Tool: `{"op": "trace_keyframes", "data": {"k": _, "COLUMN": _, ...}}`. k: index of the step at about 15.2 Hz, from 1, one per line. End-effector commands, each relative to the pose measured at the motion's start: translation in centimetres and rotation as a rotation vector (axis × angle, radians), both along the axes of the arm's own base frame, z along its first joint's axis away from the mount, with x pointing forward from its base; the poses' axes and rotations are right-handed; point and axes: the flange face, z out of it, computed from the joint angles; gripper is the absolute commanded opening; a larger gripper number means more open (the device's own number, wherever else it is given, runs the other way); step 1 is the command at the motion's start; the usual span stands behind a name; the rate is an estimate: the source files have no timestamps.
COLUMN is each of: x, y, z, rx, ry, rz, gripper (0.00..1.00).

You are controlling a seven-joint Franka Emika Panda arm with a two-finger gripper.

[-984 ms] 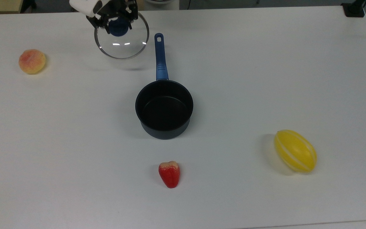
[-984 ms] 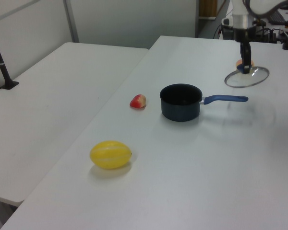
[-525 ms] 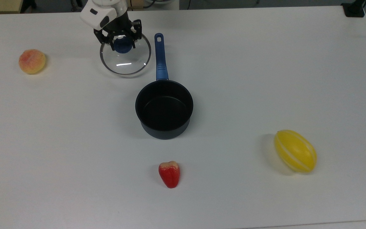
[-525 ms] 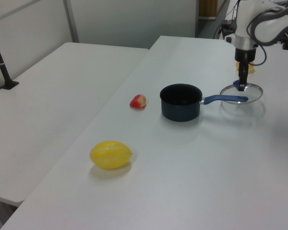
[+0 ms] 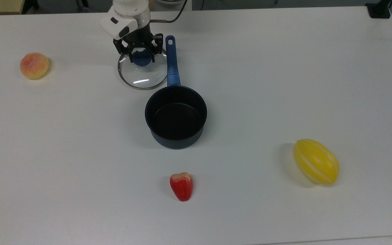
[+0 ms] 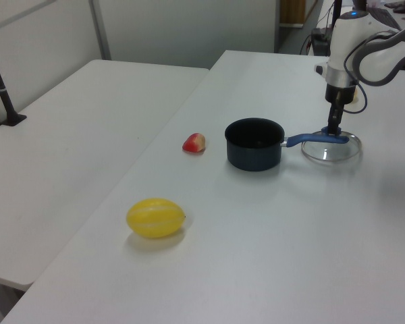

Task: Open lid
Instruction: 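Lower the glass lid onto the table next to the saucepan handle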

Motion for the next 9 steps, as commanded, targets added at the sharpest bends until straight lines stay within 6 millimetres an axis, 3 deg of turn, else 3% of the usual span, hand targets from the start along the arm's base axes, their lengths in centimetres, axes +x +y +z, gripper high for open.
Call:
{"op": "trace_keyframes", "data": {"k": 1, "x": -0.17, "y": 0.27, "z": -0.60, "rx": -0.013, "ry": -0.016, "rz": -0.042, "gripper": 0.20}}
{"op": "trace_keyframes", "data": {"k": 3, "x": -0.22, "y": 0.26, "z": -0.54, "rx": -0.012, "ry": -0.010, "rz": -0.047, "gripper": 0.30}}
{"op": "trace_keyframes", "data": {"k": 7, "x": -0.56, "y": 0.17, "z": -0.69, "rx": -0.013, "ry": 0.030, "rz": -0.050, "gripper": 0.80}}
{"op": "trace_keyframes", "data": {"k": 9, "x": -0.70, "y": 0.01, "z": -0.68, "rx": -0.012, "ry": 0.047, "rz": -0.063, "gripper": 0.98}}
